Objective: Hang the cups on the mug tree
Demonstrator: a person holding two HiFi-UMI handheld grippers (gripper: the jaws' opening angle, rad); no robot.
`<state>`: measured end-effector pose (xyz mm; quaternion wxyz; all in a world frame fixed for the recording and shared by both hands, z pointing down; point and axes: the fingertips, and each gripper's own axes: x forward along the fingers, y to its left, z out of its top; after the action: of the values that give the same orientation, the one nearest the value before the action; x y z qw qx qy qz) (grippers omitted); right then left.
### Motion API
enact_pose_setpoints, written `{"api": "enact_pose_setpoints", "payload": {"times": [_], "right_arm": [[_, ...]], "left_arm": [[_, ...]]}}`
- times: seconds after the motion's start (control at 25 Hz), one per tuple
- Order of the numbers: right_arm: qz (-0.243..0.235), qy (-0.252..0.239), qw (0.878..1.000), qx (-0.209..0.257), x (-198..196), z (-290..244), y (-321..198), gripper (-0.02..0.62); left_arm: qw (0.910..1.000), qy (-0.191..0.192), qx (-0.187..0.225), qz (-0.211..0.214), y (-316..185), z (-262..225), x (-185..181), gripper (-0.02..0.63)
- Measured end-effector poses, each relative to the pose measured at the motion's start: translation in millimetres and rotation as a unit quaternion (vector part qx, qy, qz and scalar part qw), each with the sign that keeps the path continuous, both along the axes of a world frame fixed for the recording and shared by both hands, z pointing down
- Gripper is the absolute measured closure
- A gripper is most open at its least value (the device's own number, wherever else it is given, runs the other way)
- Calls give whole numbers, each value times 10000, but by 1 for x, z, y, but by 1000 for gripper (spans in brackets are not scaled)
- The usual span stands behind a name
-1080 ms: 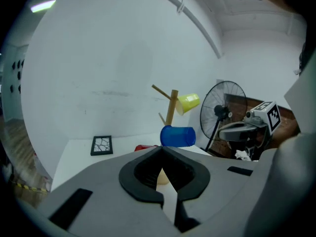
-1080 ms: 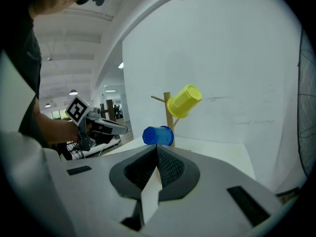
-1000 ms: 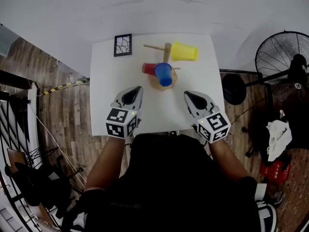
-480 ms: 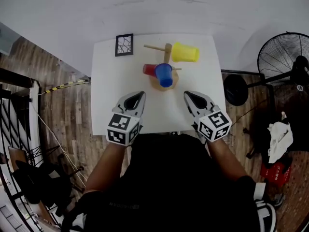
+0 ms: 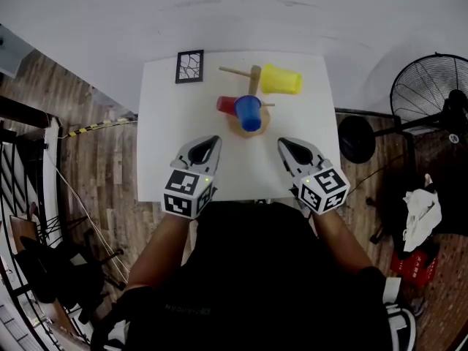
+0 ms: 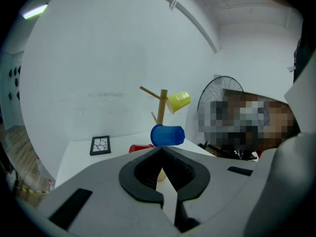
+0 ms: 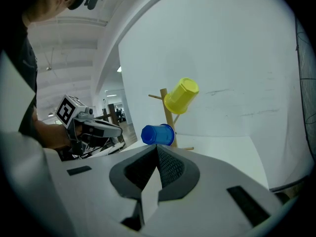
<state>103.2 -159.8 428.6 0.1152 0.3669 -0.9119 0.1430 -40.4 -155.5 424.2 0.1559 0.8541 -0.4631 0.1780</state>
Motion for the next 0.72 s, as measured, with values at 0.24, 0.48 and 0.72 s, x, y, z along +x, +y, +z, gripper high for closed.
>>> {"api": "enact_pose_setpoints", "payload": {"times": [0.24, 0.48, 0.72], "right_arm": [[-19, -1, 10000, 5, -1, 1, 1, 588], [-2, -23, 10000, 4, -1, 1, -1, 589], [-3, -43, 10000, 23, 0, 0, -1, 589]], "left_arm": [[10000, -32, 26, 1, 0, -1, 4, 589], [10000, -69, 36, -4, -1, -2, 2, 590], [10000, -63, 56, -28, -1, -4, 1, 589]]}}
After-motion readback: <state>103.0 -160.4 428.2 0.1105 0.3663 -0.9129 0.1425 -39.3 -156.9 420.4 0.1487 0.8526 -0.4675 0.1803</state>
